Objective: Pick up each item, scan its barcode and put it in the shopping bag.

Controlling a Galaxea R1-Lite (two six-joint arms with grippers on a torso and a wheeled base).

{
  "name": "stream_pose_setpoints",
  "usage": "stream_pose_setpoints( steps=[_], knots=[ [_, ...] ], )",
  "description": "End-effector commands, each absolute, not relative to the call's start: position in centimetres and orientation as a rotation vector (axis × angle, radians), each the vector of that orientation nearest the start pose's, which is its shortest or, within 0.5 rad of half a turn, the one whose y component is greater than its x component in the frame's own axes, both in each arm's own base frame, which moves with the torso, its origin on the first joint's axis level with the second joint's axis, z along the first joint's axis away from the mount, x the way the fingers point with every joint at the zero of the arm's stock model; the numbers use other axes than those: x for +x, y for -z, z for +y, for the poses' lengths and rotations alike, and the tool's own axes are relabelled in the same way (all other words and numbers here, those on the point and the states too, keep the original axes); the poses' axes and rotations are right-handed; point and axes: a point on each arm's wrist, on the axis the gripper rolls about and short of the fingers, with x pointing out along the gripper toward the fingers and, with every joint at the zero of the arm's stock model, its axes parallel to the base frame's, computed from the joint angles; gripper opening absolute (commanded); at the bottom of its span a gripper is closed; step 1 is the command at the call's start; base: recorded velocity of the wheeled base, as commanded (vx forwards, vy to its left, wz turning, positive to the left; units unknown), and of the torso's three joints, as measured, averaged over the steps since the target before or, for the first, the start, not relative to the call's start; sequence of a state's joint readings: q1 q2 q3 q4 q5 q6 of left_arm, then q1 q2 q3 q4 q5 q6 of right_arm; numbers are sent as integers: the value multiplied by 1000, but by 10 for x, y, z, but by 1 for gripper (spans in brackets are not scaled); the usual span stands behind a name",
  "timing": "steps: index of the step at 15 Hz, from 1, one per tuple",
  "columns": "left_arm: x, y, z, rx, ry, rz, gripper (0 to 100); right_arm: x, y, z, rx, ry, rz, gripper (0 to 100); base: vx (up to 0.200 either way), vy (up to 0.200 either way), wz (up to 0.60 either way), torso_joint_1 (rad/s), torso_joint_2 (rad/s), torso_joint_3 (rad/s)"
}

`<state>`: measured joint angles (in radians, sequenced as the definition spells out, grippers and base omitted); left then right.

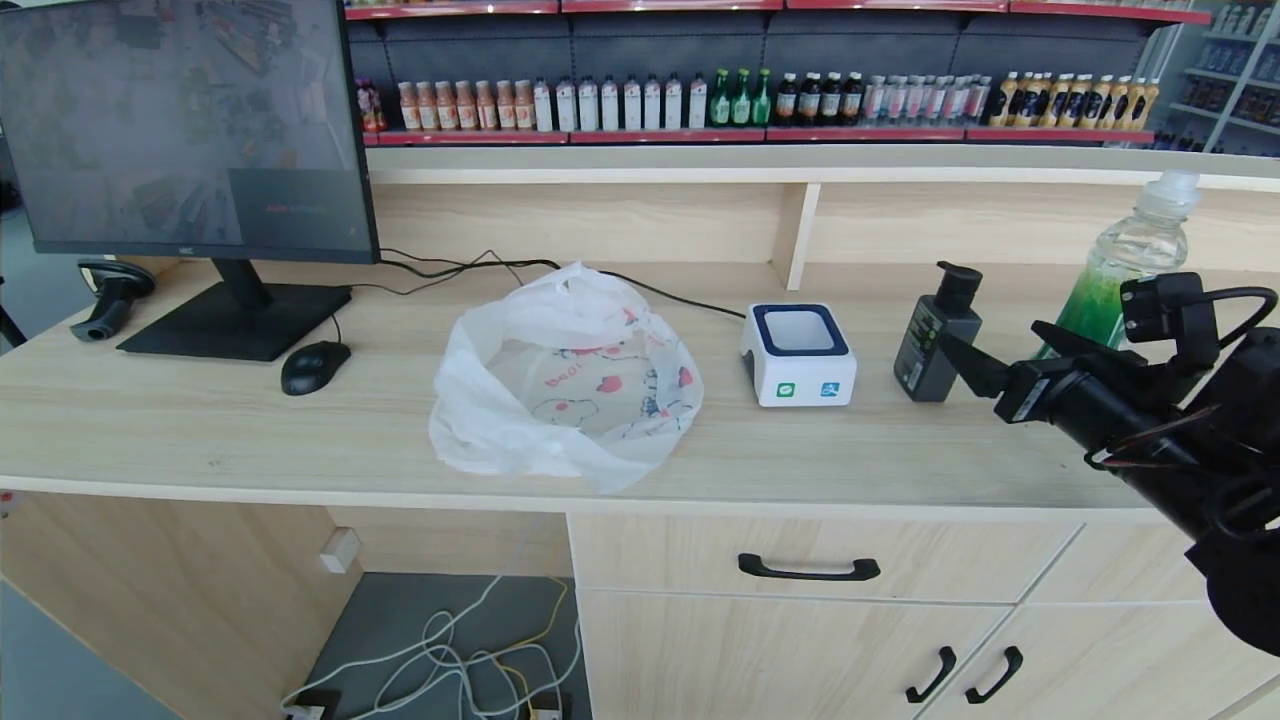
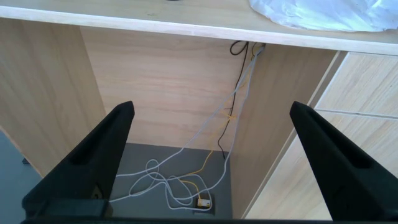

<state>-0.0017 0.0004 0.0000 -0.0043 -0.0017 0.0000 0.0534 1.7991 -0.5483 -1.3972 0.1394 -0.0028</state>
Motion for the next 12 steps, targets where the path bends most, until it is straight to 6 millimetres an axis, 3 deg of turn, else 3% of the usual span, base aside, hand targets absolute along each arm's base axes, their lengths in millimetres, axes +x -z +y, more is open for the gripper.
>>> stream_pose_setpoints(
  steps=[1,12],
  knots=[
    [-23,-76,0,0,3,-5,100,311,-154,19,-8,-190,-122,100,0,0,0,0,0,0],
    [-23,-76,0,0,3,-5,100,367,-142,12,-6,-159,-158,100,0,0,0,0,0,0]
  ],
)
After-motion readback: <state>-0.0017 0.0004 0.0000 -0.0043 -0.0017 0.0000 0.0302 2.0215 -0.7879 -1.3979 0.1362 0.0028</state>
